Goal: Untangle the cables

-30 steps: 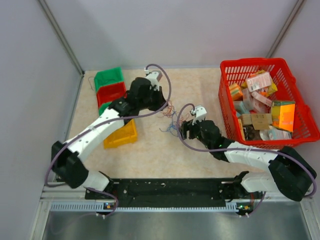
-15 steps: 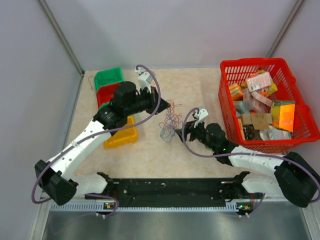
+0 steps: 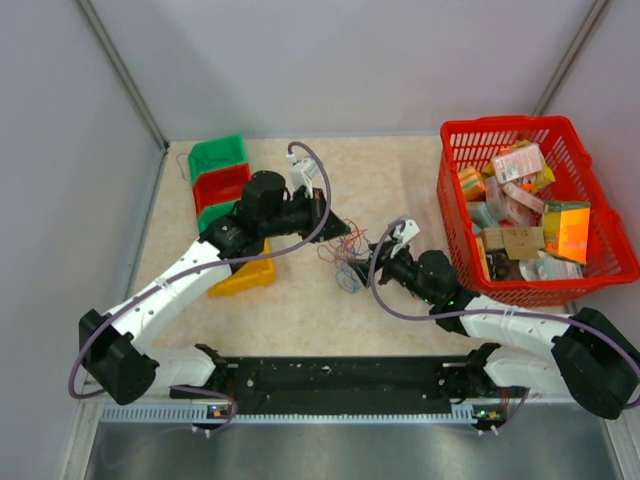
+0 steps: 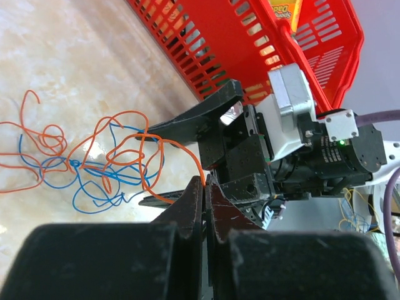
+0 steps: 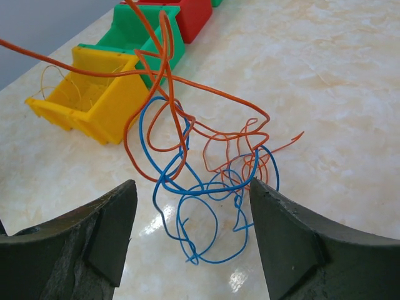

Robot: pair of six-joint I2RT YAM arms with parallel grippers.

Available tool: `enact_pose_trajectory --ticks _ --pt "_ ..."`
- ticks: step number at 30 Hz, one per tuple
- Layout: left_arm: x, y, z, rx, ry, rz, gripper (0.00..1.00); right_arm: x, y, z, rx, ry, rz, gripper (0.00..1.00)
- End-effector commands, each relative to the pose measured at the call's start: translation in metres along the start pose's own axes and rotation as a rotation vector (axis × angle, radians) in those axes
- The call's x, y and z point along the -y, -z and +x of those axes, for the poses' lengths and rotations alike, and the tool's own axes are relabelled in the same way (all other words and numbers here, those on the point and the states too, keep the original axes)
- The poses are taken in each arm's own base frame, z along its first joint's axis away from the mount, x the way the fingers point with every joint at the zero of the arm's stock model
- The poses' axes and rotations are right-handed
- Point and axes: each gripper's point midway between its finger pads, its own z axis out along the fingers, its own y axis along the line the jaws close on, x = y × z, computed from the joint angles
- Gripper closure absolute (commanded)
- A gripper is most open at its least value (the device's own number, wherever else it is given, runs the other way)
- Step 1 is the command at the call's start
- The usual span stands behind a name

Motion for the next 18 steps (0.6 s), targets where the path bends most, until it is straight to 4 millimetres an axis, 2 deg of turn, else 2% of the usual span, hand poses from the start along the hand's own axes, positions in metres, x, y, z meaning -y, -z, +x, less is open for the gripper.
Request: enact_pose_trajectory --ticks 1,4,8,12,16,18 --pt "0.021 0.001 -0.004 0.022 0.005 0.089 1.0 -0.005 -0.008 -0.02 0.054 -0.025 -0.002 0.3" --pt "0.031 0.003 -0.009 0.034 0.001 0.123 1.0 0.005 -0.015 -0.01 0.008 -0.043 0.06 0.38" --pt "0.038 0.014 -0.026 0.085 -0.038 0.099 1.0 0.01 -0.022 -0.002 -0.039 -0.044 0.091 0.52" --pt "0.048 0.021 -0.033 0.118 -0.045 0.131 1.0 0.022 -0.02 -0.001 -0.034 -0.049 0.158 0.98" --pt "0.046 0.034 -0.045 0.154 -0.101 0.059 1.0 0.034 -0.017 0.0 -0.029 -0.052 0.223 1.0" --pt "0.035 0.053 -0.068 0.242 -0.152 -0.076 1.0 0.038 -0.015 0.001 -0.031 -0.054 0.247 1.0"
